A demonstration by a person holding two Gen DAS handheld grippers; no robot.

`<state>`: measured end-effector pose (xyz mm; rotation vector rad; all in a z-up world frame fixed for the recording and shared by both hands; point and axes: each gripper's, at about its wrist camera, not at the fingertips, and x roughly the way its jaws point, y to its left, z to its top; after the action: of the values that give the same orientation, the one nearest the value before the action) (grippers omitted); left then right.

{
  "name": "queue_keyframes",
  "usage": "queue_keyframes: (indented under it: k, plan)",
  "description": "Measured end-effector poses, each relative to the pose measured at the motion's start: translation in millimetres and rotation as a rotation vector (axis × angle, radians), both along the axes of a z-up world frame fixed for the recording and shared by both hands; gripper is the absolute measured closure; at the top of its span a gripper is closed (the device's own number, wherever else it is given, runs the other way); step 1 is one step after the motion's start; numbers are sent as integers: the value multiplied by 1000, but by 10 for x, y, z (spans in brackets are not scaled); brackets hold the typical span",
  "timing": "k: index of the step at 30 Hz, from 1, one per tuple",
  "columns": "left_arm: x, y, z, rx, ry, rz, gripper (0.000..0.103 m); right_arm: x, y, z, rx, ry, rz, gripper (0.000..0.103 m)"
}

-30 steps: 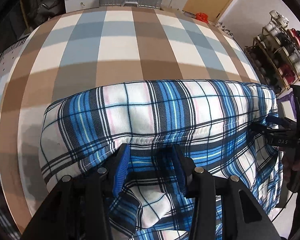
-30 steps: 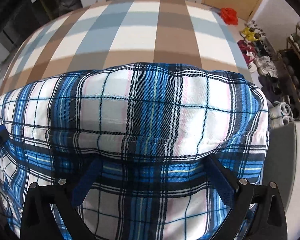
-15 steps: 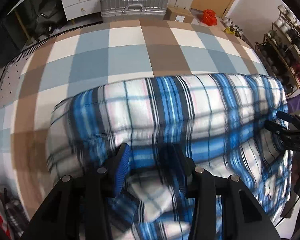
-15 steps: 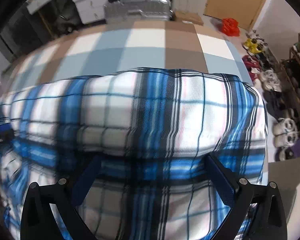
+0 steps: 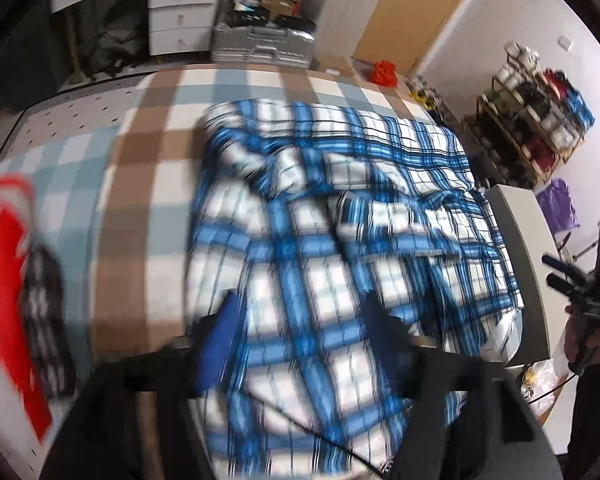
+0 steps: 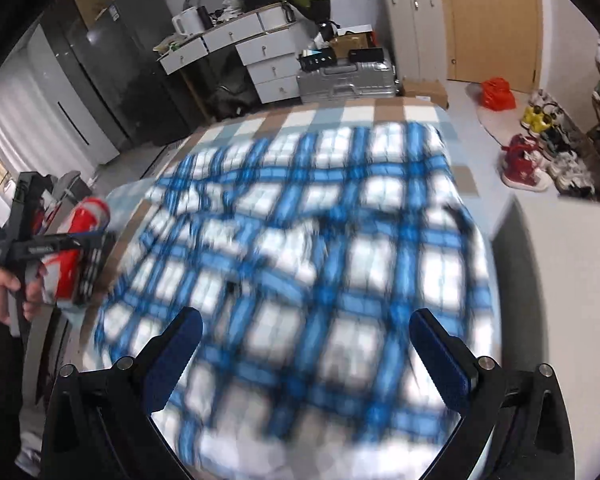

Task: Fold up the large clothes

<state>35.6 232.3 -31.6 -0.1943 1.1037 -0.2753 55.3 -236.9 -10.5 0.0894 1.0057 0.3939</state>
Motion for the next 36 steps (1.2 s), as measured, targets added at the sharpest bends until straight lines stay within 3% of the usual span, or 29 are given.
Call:
queue_keyframes:
  k: [4, 7, 10, 12, 14, 19, 24, 29, 30, 33, 36]
  plan:
    - [-287, 236, -182, -1, 24, 62, 27, -244, -344, -372, -19, 77, -100, 0]
    - [-451, 364, -358, -44, 56, 107, 27, -459, -460, -501, 56, 101, -151, 0]
    - [-563, 397, -579, -59, 96, 132, 27, -681, -377, -486, 187, 67, -161, 0]
    - [-582, 342, -678, -1, 103, 152, 28, -759, -263, -460, 267, 23, -166, 0]
    - [-610, 184, -702, 82, 60, 153, 27, -824, -67, -430, 300, -29, -168, 0]
    - [-790, -201, -547, 166, -80, 133, 27, -873, 598, -335, 208, -147, -107, 0]
    - [-1426, 41, -43, -23, -225, 189, 27, -996, 936, -314, 203, -237, 17, 0]
    - [-2231, 134, 507, -67, -307, 180, 25, -994, 908, -371, 227, -222, 32, 0]
    - [-2379, 110, 596, -41, -326, 175, 18, -981, 892, -384, 241, -215, 25, 0]
    - [-2471, -53, 588, 85, -358, 210, 12, -992, 810, -396, 279, -209, -2, 0]
    - [-2140, -176, 278, 186, -331, 218, 11, -1028, 710, -375, 307, -213, -38, 0]
